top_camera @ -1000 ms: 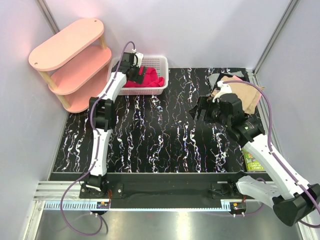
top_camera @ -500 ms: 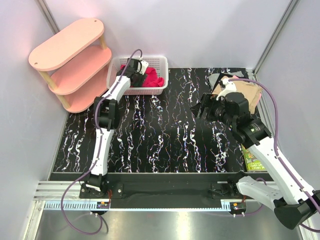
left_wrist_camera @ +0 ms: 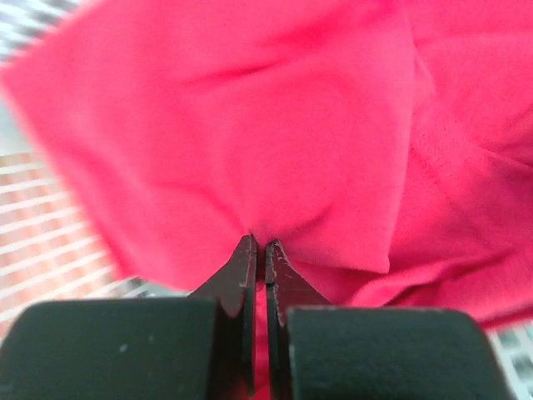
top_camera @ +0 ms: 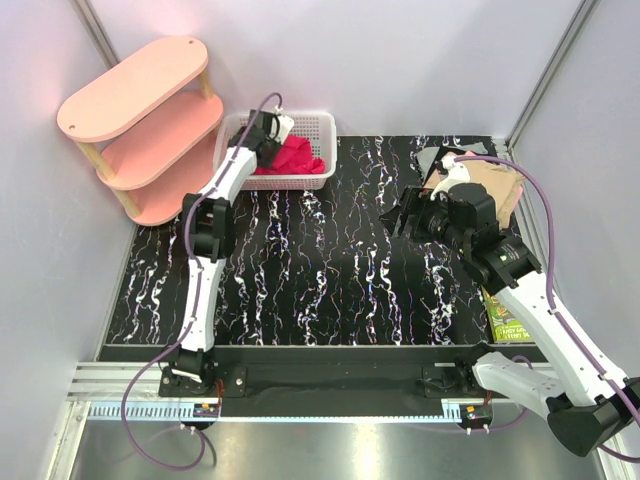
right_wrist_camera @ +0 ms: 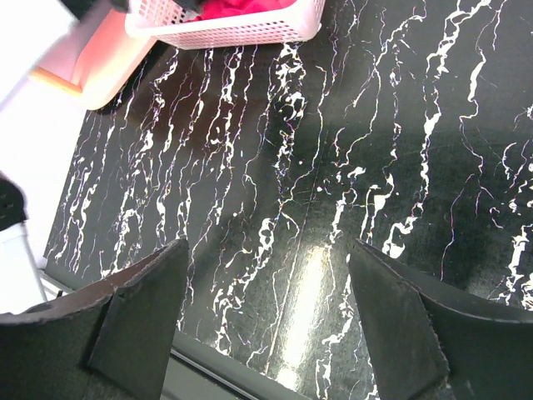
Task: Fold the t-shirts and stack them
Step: Grab crumpled tshirt from bin with the left arm, then move the tshirt to the center of the board
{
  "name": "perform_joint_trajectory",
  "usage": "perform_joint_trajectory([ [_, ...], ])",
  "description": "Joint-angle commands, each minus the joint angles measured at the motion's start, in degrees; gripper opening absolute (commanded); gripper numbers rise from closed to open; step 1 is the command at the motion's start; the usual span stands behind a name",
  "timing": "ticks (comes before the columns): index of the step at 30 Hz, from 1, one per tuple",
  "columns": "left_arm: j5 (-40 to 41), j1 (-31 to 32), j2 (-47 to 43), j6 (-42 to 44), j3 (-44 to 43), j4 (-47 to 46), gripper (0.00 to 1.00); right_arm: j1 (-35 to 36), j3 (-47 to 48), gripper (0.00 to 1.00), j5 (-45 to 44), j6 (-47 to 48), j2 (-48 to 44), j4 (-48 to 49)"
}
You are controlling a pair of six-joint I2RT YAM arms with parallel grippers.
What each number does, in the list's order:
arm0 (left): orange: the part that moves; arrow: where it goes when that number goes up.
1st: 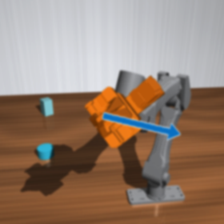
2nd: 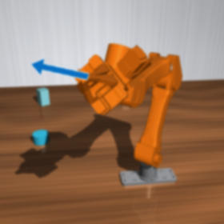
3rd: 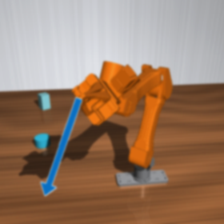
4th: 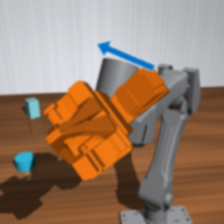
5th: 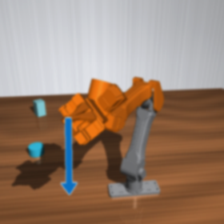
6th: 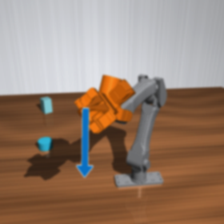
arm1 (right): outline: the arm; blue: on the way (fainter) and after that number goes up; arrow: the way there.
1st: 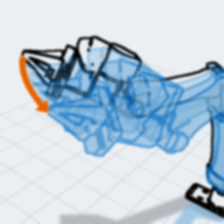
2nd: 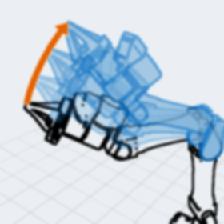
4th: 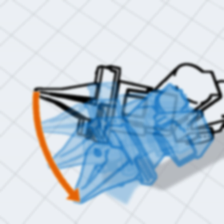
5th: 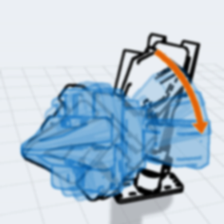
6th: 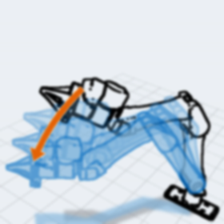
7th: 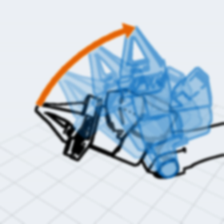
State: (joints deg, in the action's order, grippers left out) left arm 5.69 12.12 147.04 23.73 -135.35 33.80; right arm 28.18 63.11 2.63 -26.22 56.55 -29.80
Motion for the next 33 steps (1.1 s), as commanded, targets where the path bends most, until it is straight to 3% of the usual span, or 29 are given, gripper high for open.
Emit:
perform_joint_trajectory([
  [1,-2.2,-1.0,-16.5,-1.2,-5.5,-2.6,0.00,0.6,1.1,0.84,1.0,0.1,0.1,1.4],
  [6,-8.6,-1.0,-34.9,-2.5,-0.4,-2.5,0.00,0.6,-1.4,0.83,1.2,0.3,-0.1,2.6],
  [10,-14.2,-0.9,-48.5,-3.4,9.1,-2.1,0.00,0.6,-4.0,0.82,1.6,0.1,-0.7,3.1],
  [14,-18.8,0.1,-58.4,-3.4,14.3,2.9,0.00,0.7,-6.3,0.80,2.3,-0.2,-1.9,3.2],
  [20,-20.5,7.6,-66.4,-1.8,11.9,16.3,0.00,1.1,-8.9,0.77,3.3,-1.6,-4.8,3.2],
  [27,-12.0,28.4,-69.8,-3.7,16.6,26.9,0.00,1.2,-10.5,0.75,3.2,-3.6,-9.4,1.9],
  [33,-13.4,31.3,-70.7,-8.3,22.0,28.4,0.00,1.3,-8.5,0.73,2.3,-3.6,-13.1,-1.8],
])
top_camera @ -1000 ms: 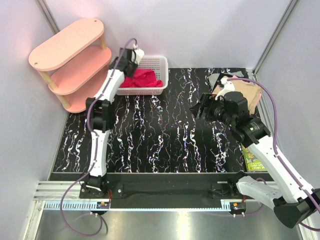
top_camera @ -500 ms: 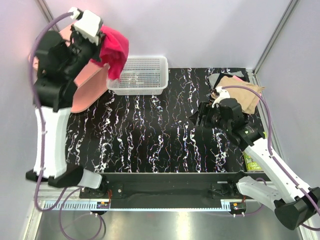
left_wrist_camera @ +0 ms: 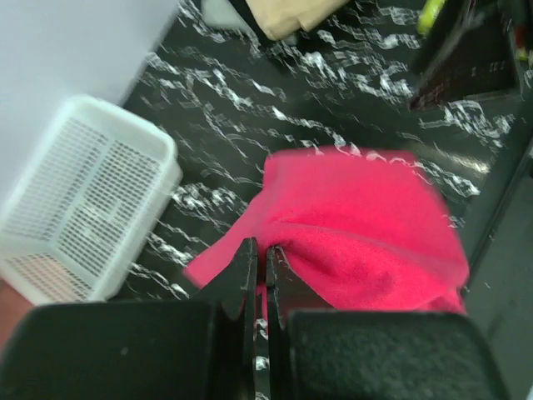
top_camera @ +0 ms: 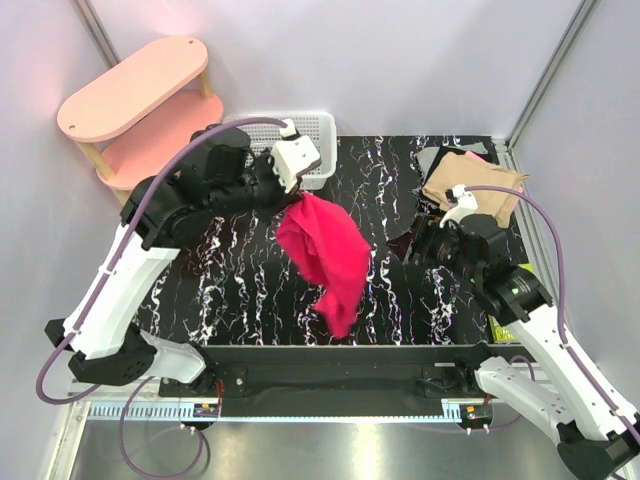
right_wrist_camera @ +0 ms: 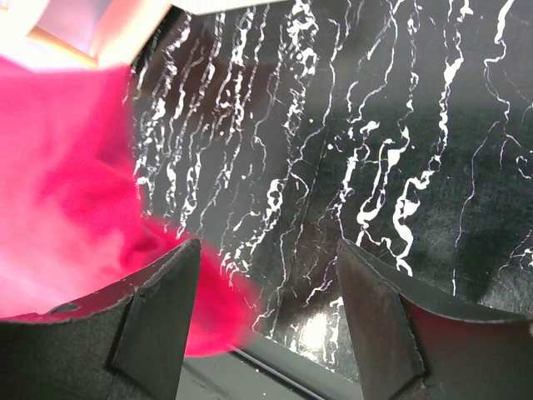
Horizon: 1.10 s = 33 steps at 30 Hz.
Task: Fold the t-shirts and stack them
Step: Move the tshirt to the center of the board
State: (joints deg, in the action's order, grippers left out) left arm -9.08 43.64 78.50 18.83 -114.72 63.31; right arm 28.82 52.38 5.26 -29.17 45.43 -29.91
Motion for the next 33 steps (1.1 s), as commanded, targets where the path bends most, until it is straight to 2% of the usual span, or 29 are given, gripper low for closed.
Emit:
perform_joint_trajectory([
  [1,1.2,-0.2,-3.2,-3.4,4.5,-1.1,0.00,0.5,2.6,0.73,-0.4,-0.7,-2.4,-2.8],
  [4,1.3,-0.2,-6.1,-3.3,10.5,-1.3,0.00,0.5,2.9,0.73,-0.8,-0.8,-3.3,-3.7],
  [8,1.8,-0.2,-9.3,-3.0,26.4,-2.7,0.00,0.5,2.6,0.72,-0.3,-1.1,-3.3,-4.0],
  [12,0.4,-0.2,-11.1,-3.4,38.5,-4.3,0.00,0.5,1.6,0.72,0.8,-1.6,-2.1,-3.8],
  [16,2.6,-1.7,-11.9,-2.8,46.9,-7.6,0.00,0.5,0.4,0.73,3.3,-1.2,1.1,-3.3],
  [19,-0.4,-9.6,-12.6,-2.7,49.9,-10.1,0.00,0.6,-0.2,0.73,7.1,-0.7,6.8,-3.7],
  [20,-1.5,-15.7,-12.6,-2.2,50.2,-10.6,0.00,0.8,-0.3,0.72,8.2,-0.5,8.3,-3.7],
  [22,-3.0,-21.3,-12.8,-0.8,51.2,-11.8,0.00,1.9,-0.8,0.72,8.3,-0.1,12.0,-3.8],
  [23,-3.4,-26.2,-12.8,1.1,51.8,-12.1,0.00,2.2,-1.0,0.73,8.0,0.0,12.9,-3.6],
  [26,-4.8,-32.7,-13.2,4.3,54.7,-12.5,0.00,3.2,-1.6,0.74,8.3,0.1,16.3,-1.6],
  [31,-7.0,-34.2,-12.1,5.8,58.5,-12.4,0.00,5.2,-2.4,0.79,10.8,-1.8,23.5,5.2],
  [33,-8.0,-34.3,-11.4,5.5,59.2,-12.6,0.07,6.7,-1.4,0.80,11.7,-3.0,27.6,8.1],
])
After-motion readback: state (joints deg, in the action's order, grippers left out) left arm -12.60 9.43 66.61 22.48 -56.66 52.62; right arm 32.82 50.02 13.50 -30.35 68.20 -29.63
